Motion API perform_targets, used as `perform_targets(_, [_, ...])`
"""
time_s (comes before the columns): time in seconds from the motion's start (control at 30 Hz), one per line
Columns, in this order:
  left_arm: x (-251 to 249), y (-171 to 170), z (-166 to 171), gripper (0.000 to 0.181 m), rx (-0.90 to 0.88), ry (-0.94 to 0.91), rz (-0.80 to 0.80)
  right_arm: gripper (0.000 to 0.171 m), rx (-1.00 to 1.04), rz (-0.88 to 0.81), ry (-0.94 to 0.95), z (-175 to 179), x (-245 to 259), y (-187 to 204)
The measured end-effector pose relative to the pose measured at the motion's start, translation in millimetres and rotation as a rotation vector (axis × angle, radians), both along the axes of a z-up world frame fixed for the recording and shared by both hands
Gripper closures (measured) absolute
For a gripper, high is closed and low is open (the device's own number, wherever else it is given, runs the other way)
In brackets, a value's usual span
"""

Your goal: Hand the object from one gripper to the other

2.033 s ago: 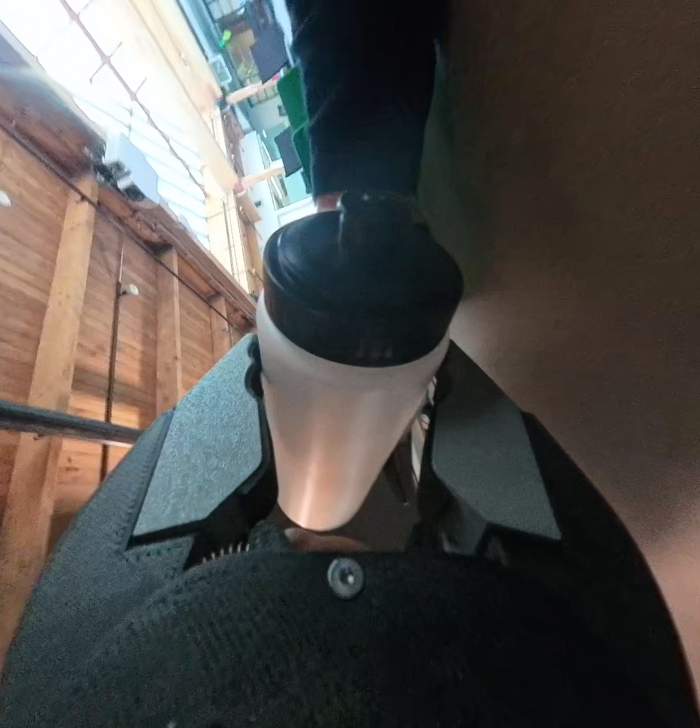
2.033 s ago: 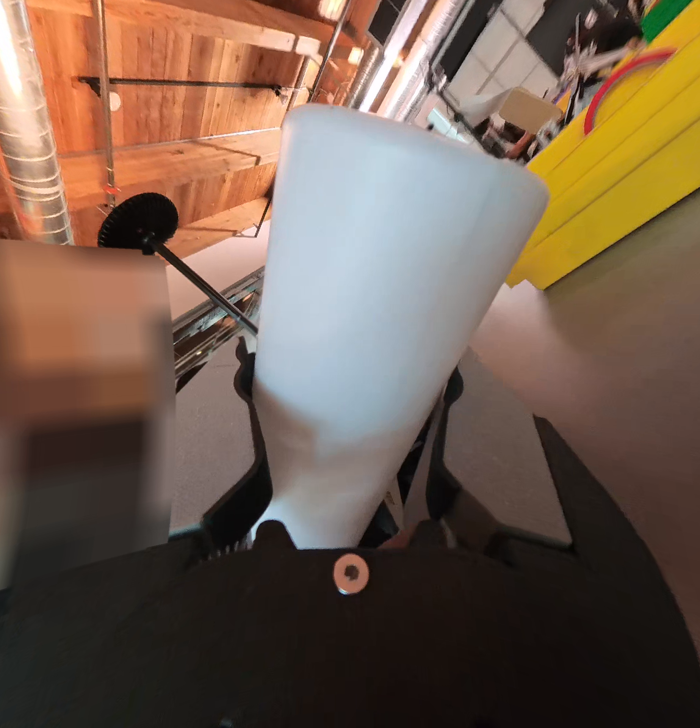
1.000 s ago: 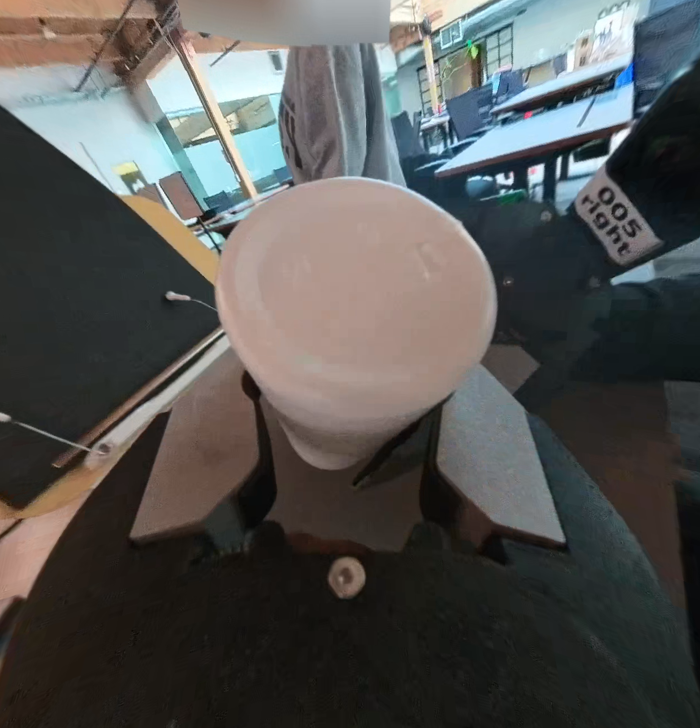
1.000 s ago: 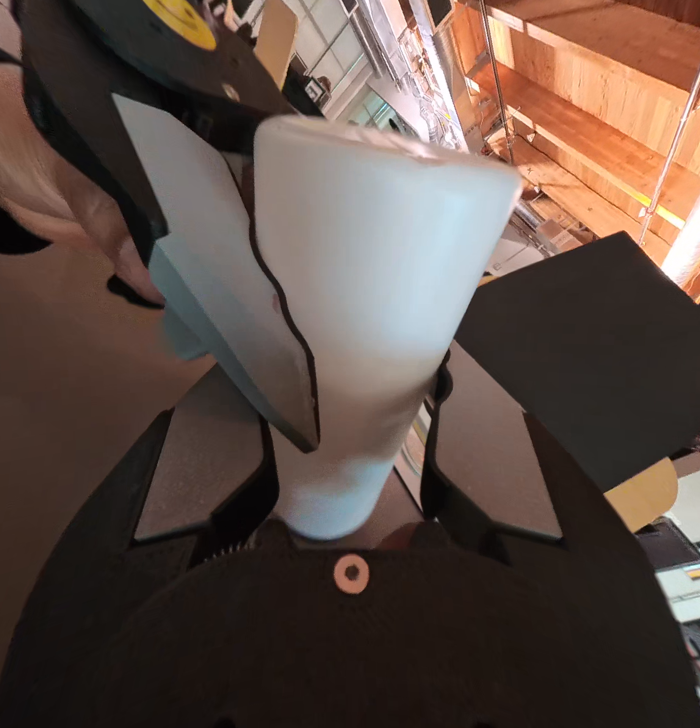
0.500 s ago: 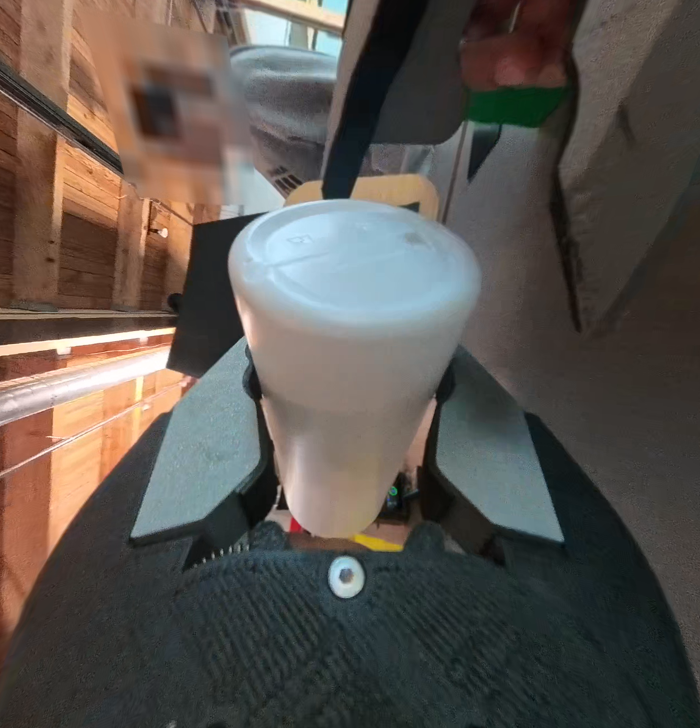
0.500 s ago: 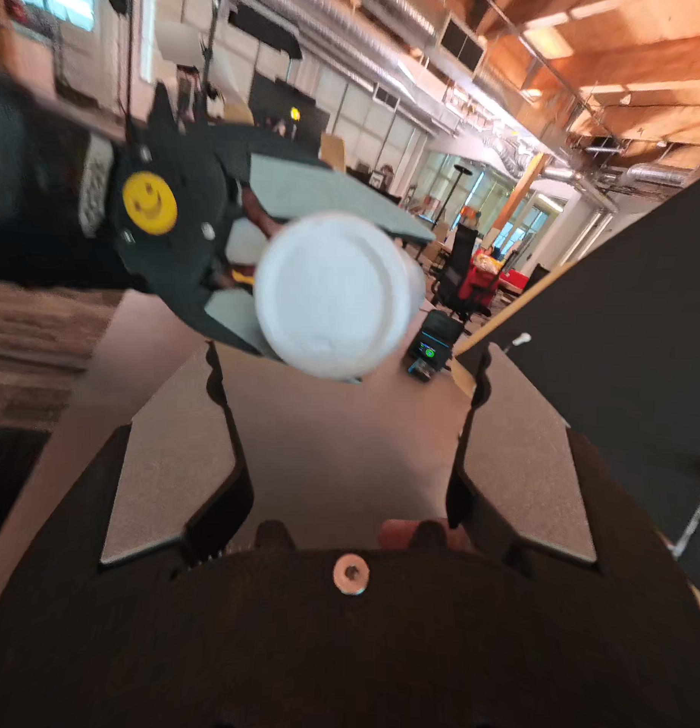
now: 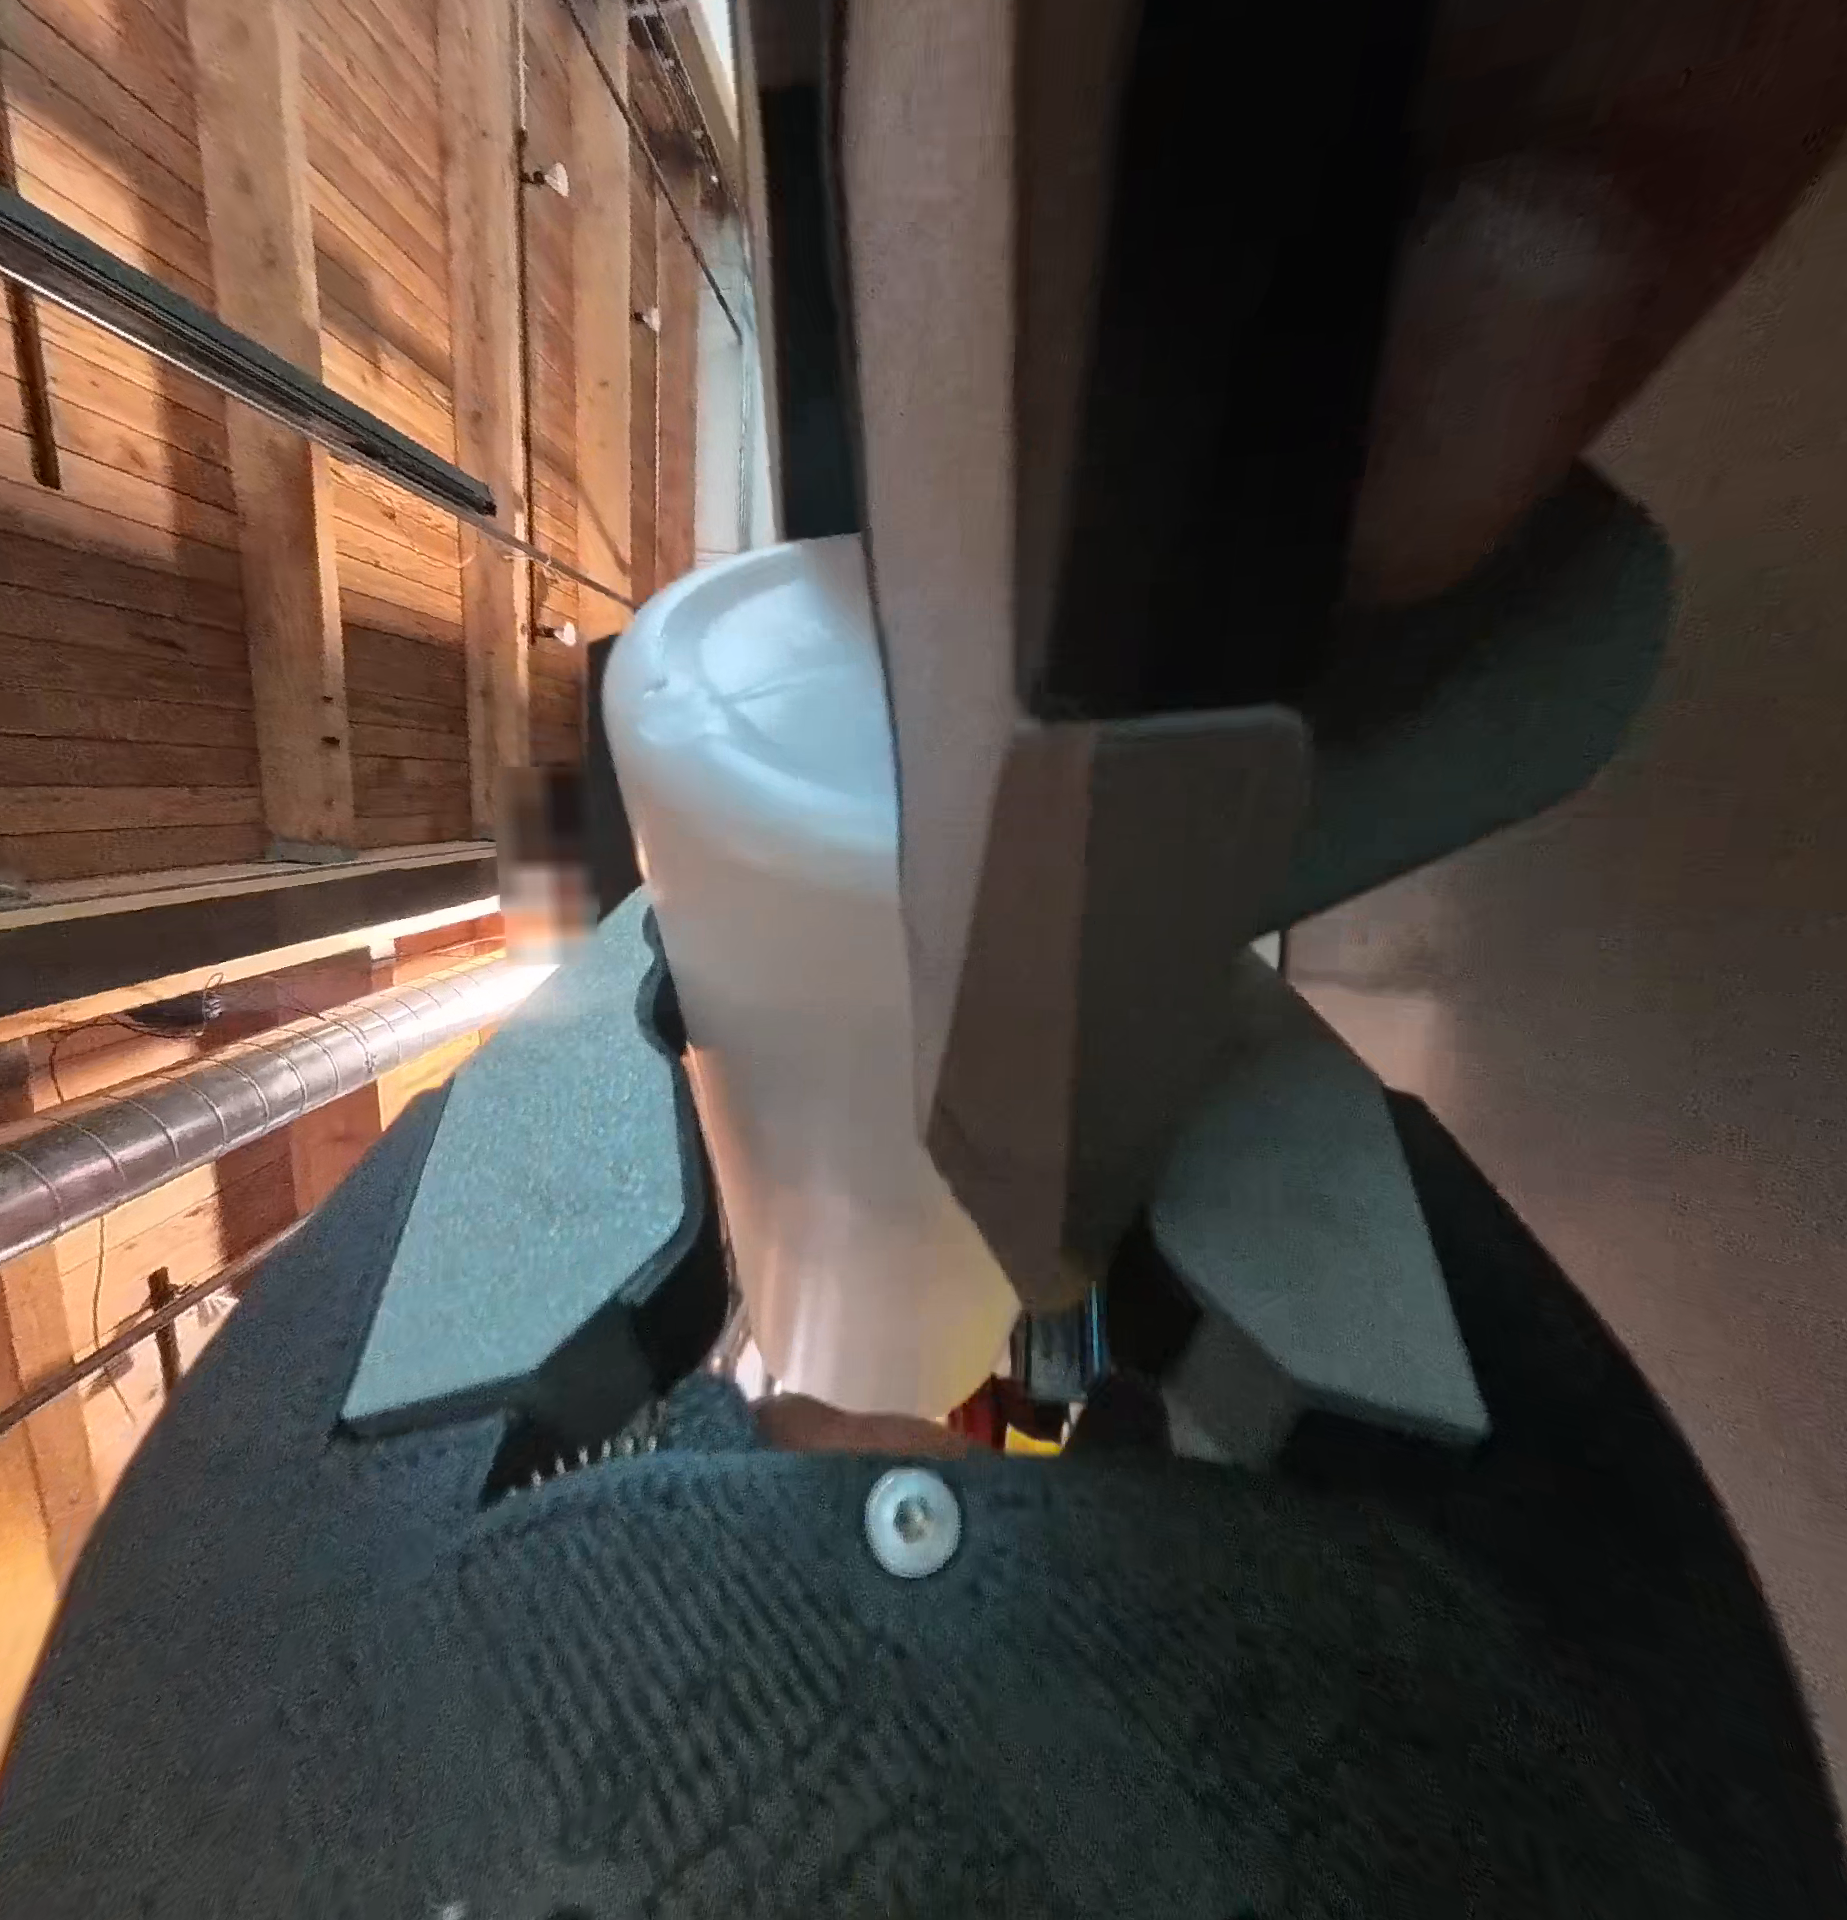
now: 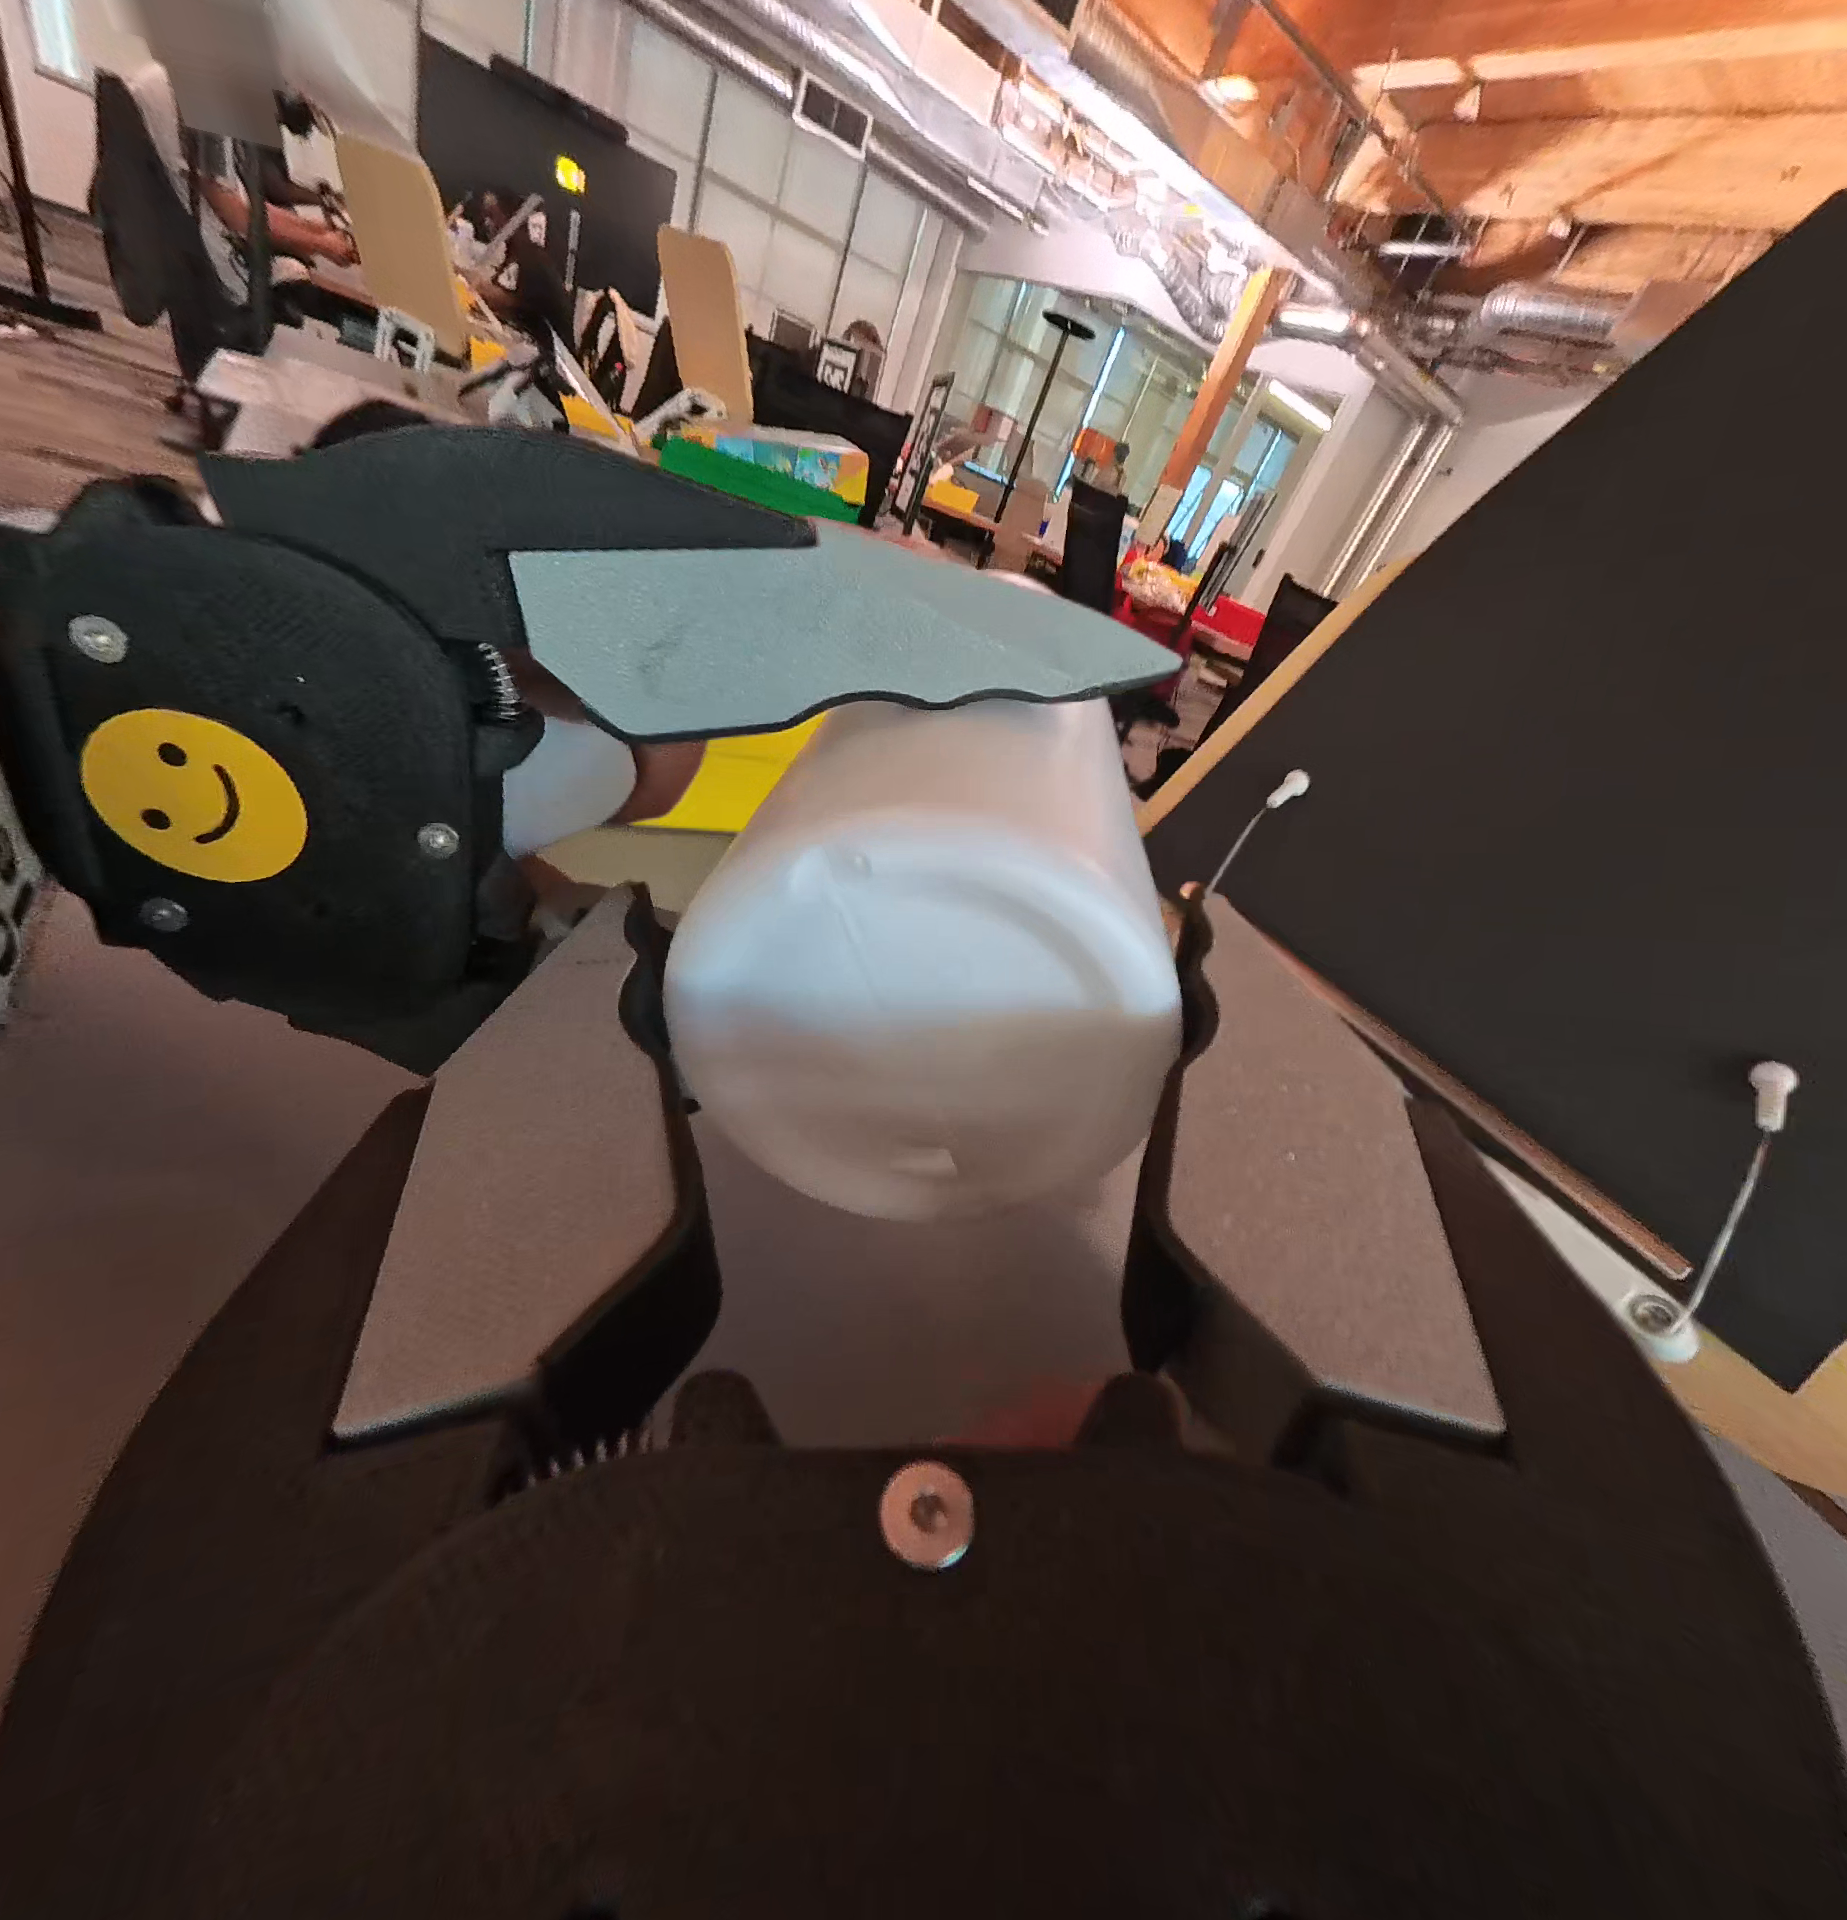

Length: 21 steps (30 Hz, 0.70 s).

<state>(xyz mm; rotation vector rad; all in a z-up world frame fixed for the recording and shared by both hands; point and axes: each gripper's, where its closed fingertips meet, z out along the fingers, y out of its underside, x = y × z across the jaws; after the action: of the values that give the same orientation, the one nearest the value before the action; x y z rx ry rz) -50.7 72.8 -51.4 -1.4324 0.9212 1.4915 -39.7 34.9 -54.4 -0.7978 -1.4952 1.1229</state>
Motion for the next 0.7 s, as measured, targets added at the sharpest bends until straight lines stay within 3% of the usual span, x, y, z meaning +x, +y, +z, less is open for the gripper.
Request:
perform_targets(0.17, [1, -3, -1, 0.1, 0.01, -0.025, -0.017, 0.077, -0.252, 0.089, -0.018, 12, 6, 11])
perform_targets(0.23, [-13, -7, -7, 0.086, -0.008, -0.045, 0.036, 0.076, -0.401, 0.137, -0.045, 15, 9, 23])
perform_targets(0.33, [-29, -13, -19, 0.078, -0.033, -0.138, 0.072, 0.077, -0.596, 0.258, -0.074, 22, 16, 31])
perform_targets(0.43, [-39, -17, -27, 0.082, -0.044, -0.209, 0.087, 0.083, -0.727, 0.416, -0.102, 31, 26, 24])
perform_targets(0.6, [-34, -19, -44, 0.085, -0.091, -0.388, 0.066, 0.084, -0.8, 0.441, -0.116, 29, 22, 27])
perform_targets(0.7, [-29, -18, -50, 0.086, -0.078, -0.68, 0.01, 0.081, -0.678, 0.363, -0.054, 34, 25, 36])
